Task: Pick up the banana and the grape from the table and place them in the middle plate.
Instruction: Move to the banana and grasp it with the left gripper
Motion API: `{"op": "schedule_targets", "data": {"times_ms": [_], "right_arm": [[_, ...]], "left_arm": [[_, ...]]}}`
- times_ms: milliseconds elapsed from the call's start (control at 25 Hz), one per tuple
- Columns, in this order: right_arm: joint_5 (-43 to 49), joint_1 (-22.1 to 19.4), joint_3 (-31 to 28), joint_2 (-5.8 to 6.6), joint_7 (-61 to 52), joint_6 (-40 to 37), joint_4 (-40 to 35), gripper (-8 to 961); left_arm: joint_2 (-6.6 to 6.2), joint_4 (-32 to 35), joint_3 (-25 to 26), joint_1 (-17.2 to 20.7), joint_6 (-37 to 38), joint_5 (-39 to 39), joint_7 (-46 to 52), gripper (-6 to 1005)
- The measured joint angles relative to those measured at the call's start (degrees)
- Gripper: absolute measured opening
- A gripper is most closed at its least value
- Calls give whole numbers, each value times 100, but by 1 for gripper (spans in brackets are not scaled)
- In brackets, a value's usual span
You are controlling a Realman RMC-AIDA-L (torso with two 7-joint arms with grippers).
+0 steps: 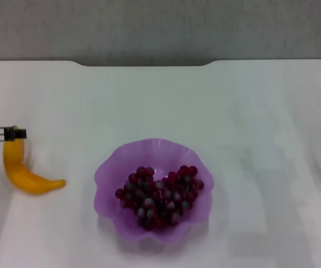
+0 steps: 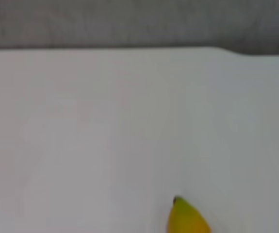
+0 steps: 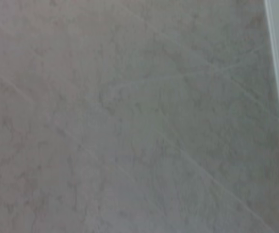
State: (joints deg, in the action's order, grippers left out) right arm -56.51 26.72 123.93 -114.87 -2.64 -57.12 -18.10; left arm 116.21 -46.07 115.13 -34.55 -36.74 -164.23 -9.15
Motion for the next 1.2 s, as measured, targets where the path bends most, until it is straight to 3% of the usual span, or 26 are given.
{"op": "schedule_targets", "data": {"times_ms": [680, 1200], "right_arm": [[0, 0, 9, -29, 304, -1, -62, 819], [0, 14, 90, -35, 307, -1, -98, 819]], "left_arm": [[17, 784, -70, -155, 288, 141, 16, 853], [21, 913, -96, -190, 495, -14, 28, 852]]}}
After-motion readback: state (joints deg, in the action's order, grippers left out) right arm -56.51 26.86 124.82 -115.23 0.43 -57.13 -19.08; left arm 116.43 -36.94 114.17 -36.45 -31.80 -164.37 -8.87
